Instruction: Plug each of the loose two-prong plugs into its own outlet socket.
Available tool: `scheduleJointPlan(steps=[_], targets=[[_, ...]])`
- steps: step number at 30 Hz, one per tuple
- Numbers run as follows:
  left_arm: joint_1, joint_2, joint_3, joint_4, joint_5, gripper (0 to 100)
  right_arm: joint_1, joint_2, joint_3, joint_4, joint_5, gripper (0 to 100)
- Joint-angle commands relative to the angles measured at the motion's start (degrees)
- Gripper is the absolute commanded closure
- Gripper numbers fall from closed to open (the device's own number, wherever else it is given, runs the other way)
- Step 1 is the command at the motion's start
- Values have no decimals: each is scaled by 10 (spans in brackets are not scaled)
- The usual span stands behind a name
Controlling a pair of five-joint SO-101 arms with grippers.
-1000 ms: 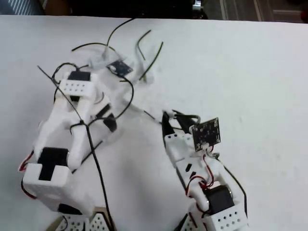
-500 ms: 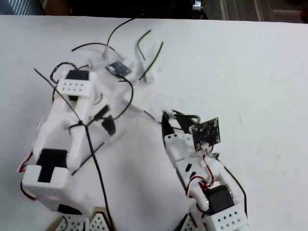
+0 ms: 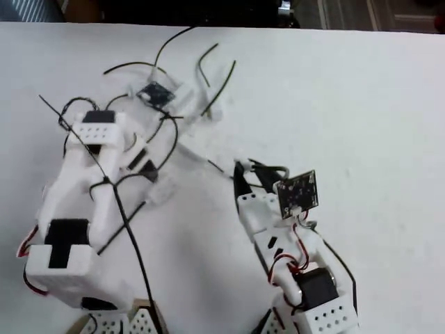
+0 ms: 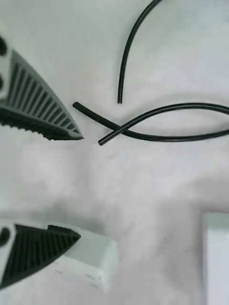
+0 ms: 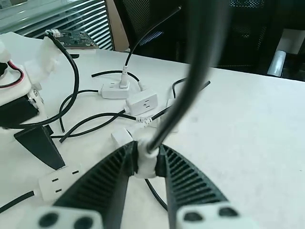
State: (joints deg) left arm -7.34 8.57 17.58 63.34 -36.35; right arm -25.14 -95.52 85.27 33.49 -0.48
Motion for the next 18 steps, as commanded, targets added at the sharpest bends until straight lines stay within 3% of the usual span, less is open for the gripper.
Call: scheduleJointPlan(steps=[1, 12, 18], targets=[[-19, -21, -15, -1, 0, 705, 7, 4, -3, -14, 1, 981], [1, -22, -188, 213, 2, 710, 7, 4, -3, -13, 1, 981], [53, -20, -134, 223, -1, 710, 7, 4, -3, -13, 1, 981]])
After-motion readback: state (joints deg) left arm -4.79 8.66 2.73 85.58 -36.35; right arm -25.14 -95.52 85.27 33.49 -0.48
